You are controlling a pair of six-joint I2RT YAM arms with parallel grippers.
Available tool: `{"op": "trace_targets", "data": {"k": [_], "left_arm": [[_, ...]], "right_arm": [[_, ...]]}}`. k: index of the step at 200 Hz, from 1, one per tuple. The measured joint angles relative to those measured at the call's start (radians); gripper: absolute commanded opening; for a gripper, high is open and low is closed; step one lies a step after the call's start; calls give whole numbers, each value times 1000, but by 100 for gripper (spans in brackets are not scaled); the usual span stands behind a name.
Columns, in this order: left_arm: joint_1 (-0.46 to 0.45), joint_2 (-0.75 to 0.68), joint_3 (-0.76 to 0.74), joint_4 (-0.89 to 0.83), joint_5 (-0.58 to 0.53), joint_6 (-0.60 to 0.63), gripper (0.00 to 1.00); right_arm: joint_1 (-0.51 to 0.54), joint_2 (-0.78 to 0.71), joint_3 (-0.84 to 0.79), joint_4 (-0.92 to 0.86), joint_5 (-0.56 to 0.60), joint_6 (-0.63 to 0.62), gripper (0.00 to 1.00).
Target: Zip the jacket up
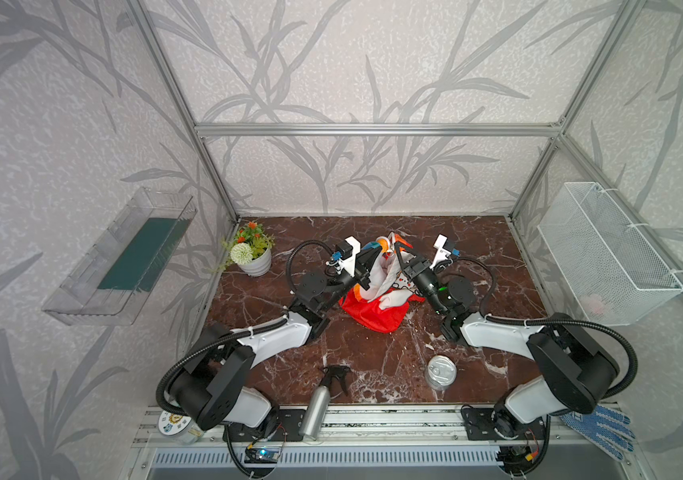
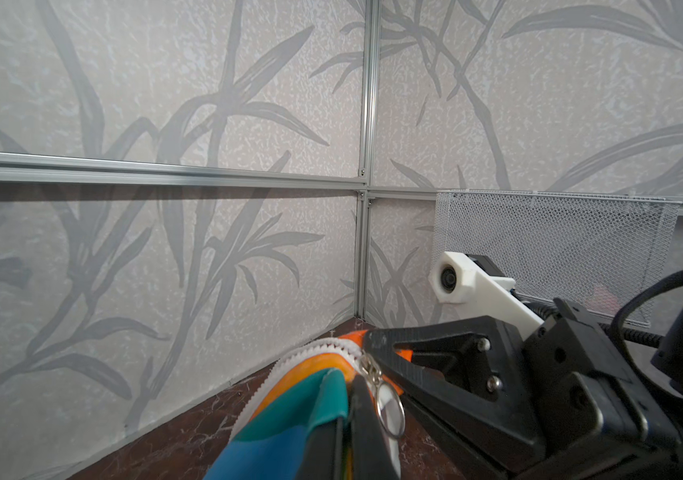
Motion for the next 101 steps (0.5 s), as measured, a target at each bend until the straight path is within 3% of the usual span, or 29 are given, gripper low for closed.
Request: {"op": "trace_targets", "data": {"k": [23, 46, 56, 60, 101], "left_arm": [[-18, -40, -57, 5, -38, 0, 0], [-21, -97, -101, 8, -86, 0, 0], [-23, -117, -115, 8, -102, 0, 0], [-24, -125, -121, 8, -109, 0, 0], [-56, -161, -166, 8, -162, 0, 0]], "right_arm": [[8, -18, -43, 16, 12, 16, 30], [-9, -33, -89, 21, 66, 32, 48], [-8, -39, -103, 22, 86, 33, 74], [-6, -42, -109, 24, 91, 40, 80], [55, -134, -198, -11, 140, 62, 89]]}}
